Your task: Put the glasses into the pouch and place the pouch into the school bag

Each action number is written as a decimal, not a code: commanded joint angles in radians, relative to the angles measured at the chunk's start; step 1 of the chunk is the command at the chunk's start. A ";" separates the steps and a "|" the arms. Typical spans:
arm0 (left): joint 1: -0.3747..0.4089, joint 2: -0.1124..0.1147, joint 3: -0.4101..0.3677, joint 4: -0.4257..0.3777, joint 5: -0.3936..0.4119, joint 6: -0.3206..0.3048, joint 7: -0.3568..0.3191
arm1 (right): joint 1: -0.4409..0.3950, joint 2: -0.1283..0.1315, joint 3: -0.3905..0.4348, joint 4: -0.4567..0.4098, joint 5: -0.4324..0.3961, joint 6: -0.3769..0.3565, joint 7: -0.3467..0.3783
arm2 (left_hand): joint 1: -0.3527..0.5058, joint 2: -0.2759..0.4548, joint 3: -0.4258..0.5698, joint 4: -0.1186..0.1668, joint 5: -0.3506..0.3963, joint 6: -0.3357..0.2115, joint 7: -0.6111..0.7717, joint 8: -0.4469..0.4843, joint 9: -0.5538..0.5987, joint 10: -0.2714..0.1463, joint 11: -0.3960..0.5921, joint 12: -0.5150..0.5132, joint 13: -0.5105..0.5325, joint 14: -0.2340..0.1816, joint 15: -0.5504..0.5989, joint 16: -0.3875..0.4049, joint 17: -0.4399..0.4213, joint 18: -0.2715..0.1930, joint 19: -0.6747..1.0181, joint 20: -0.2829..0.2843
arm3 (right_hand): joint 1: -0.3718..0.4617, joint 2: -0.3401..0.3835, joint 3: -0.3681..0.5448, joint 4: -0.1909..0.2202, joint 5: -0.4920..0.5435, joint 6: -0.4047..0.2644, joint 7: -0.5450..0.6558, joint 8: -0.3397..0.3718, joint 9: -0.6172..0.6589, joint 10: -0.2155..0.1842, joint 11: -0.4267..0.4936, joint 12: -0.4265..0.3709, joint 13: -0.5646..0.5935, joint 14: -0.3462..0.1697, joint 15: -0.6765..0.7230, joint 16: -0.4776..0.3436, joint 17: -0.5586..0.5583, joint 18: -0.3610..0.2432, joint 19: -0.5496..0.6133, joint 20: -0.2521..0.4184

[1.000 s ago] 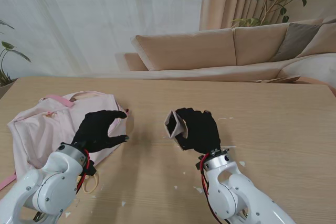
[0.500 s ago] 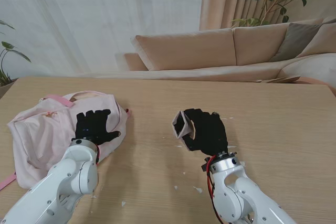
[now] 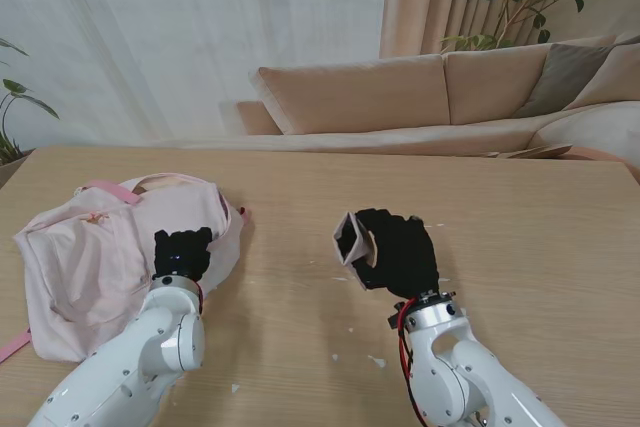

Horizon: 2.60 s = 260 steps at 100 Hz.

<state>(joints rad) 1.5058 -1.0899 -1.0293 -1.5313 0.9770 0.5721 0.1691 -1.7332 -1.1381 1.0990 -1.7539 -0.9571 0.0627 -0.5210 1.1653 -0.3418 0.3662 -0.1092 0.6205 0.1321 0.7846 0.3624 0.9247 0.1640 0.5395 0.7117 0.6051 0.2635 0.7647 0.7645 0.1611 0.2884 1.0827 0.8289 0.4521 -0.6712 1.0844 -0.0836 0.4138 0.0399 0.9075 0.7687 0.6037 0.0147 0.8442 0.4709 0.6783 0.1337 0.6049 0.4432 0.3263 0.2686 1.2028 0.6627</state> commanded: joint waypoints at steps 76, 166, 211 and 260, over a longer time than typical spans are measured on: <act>0.412 0.038 -0.205 -0.309 0.089 -0.587 -0.166 | -0.025 -0.001 0.030 -0.039 -0.001 0.039 0.038 | 0.074 0.091 0.023 0.002 0.093 -0.182 0.164 0.270 0.017 -0.025 0.083 0.110 -0.019 -0.006 0.065 0.031 -0.020 -0.001 0.077 -0.066 | 0.036 0.025 0.043 0.021 0.022 -0.029 0.031 0.012 0.002 -0.002 0.002 0.004 -0.002 -0.003 -0.005 0.012 -0.011 0.011 0.013 0.016; 0.078 0.020 0.054 -0.315 0.074 -0.078 -0.302 | -0.047 -0.006 0.046 -0.029 0.016 0.021 0.010 | -0.608 0.179 -0.392 0.042 -0.471 0.146 -0.221 0.096 -0.615 0.020 0.003 -0.119 -0.405 -0.065 -0.286 -0.026 -0.207 -0.032 -0.334 -0.034 | 0.038 0.024 0.044 0.025 0.021 -0.029 0.027 0.016 0.000 -0.002 0.000 0.004 -0.004 -0.004 -0.007 0.012 -0.013 0.012 0.011 0.017; 0.063 0.022 0.054 -0.302 0.017 -0.049 -0.336 | -0.051 -0.003 0.054 -0.032 0.013 0.007 0.018 | -0.382 0.026 0.302 0.028 -0.309 0.114 -0.031 0.181 -0.231 0.003 0.127 -0.019 -0.080 0.006 -0.056 0.013 -0.073 0.009 -0.145 -0.013 | 0.044 0.026 0.044 0.024 0.027 -0.027 0.017 0.008 0.002 0.004 -0.011 -0.003 -0.002 -0.002 -0.010 0.010 -0.014 0.013 0.011 0.018; 0.144 0.015 -0.160 -0.403 -0.081 -0.218 -0.320 | 0.017 0.012 0.009 -0.021 -0.034 -0.048 0.054 | -0.013 -0.046 0.192 -0.032 -0.010 -0.112 0.297 0.306 0.070 0.016 0.134 0.192 0.095 0.046 0.194 0.077 0.018 0.044 0.111 -0.028 | 0.054 0.013 0.051 0.011 0.034 -0.037 0.019 -0.007 0.015 -0.005 -0.011 -0.004 0.006 -0.009 -0.012 0.009 -0.004 0.011 0.012 0.017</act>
<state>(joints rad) 1.6464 -1.0796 -1.1662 -1.8970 0.9120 0.3668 -0.1239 -1.7390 -1.1266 1.1210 -1.7740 -0.9792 0.0310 -0.4882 1.0861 -0.3864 0.5596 -0.1460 0.5598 0.0964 1.0135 0.6180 0.9824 0.1809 0.6384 0.8694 0.7065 0.2924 0.9240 0.8027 0.1969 0.3134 1.1670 0.7941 0.4715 -0.6712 1.0844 -0.0837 0.4278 0.0399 0.9075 0.7665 0.6037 0.0161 0.8422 0.4696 0.6784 0.1338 0.6049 0.4434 0.3237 0.2714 1.2031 0.6687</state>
